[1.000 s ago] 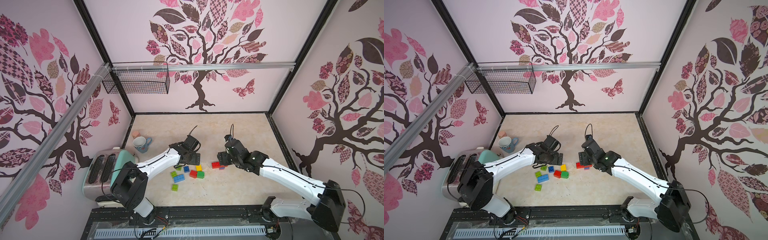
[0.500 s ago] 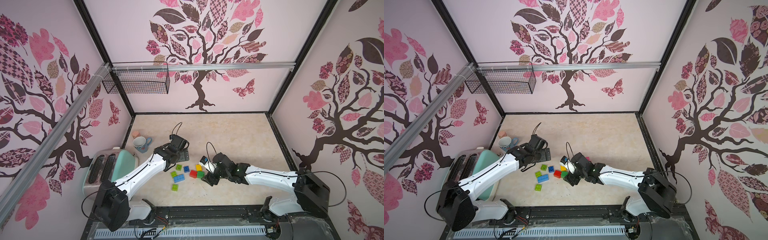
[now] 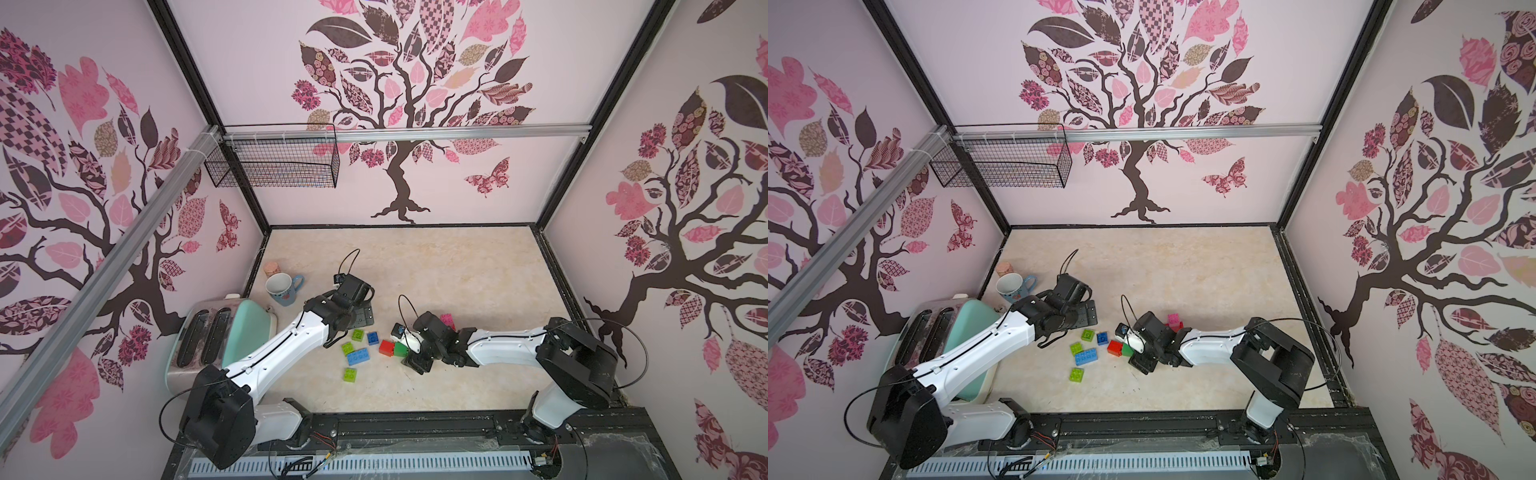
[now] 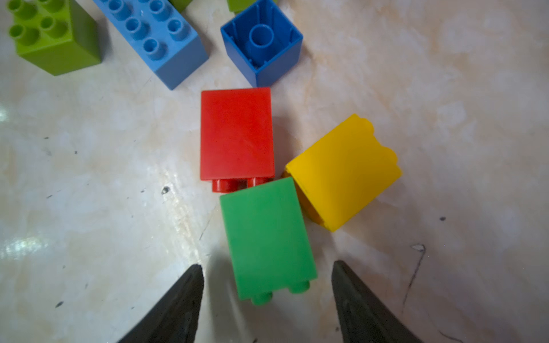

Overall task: Assemble the number 4 with lego
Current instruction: Pick up the lego brick from the center of the board.

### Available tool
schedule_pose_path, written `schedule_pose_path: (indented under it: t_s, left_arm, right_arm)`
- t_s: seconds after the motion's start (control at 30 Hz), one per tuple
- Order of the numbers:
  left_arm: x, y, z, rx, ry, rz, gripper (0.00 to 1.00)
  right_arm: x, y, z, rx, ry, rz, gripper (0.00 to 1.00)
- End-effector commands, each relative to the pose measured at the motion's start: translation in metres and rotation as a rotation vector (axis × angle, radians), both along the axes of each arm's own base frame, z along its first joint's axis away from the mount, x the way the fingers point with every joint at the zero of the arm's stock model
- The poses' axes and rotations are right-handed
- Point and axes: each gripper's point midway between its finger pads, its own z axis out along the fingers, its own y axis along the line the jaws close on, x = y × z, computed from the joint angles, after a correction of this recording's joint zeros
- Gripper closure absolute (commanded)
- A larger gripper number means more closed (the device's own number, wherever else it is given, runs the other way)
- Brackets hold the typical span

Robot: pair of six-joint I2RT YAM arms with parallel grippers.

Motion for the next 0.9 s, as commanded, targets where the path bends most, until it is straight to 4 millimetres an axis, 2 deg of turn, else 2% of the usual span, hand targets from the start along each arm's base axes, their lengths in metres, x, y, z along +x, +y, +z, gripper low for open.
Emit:
schedule_pose_path:
  t_s: [0.0, 0.17, 0.3, 0.53, 0.7, 0.77, 0.87]
  left_arm:
    - [-0.006, 0.005, -0.007, 0.004, 0.014, 0.009, 0.02]
    - [-0.006, 0.005, -0.008, 0.007, 0.017, 0.008, 0.02]
    - [-0.006, 0.006, -0.010, 0.009, 0.019, 0.009, 0.02]
    - [-0.005, 0.010, -0.008, 0.007, 0.000, 0.015, 0.02]
    - [-0.005, 0.014, -0.003, 0.002, -0.021, 0.018, 0.02]
    - [-0.006, 0.007, -0.002, -0.029, -0.024, -0.012, 0.02]
    - [-0.011, -0.030, 0.000, -0.177, -0.004, -0.177, 0.02]
  right_arm:
    - [0.012, 0.017, 0.005, 0.043, -0.048, 0.015, 0.29]
    - [0.000, 0.028, 0.002, 0.101, -0.021, 0.089, 0.41]
    - [-0.001, 0.025, 0.006, 0.101, -0.027, 0.093, 0.58]
    - [-0.014, 0.002, 0.022, 0.021, 0.009, 0.086, 0.73]
    - [-0.025, -0.017, 0.040, -0.070, 0.026, 0.106, 0.74]
    - [-0.025, -0.022, 0.046, -0.085, 0.010, 0.101, 0.75]
    - [-0.022, -0.023, 0.059, -0.031, -0.048, 0.087, 0.76]
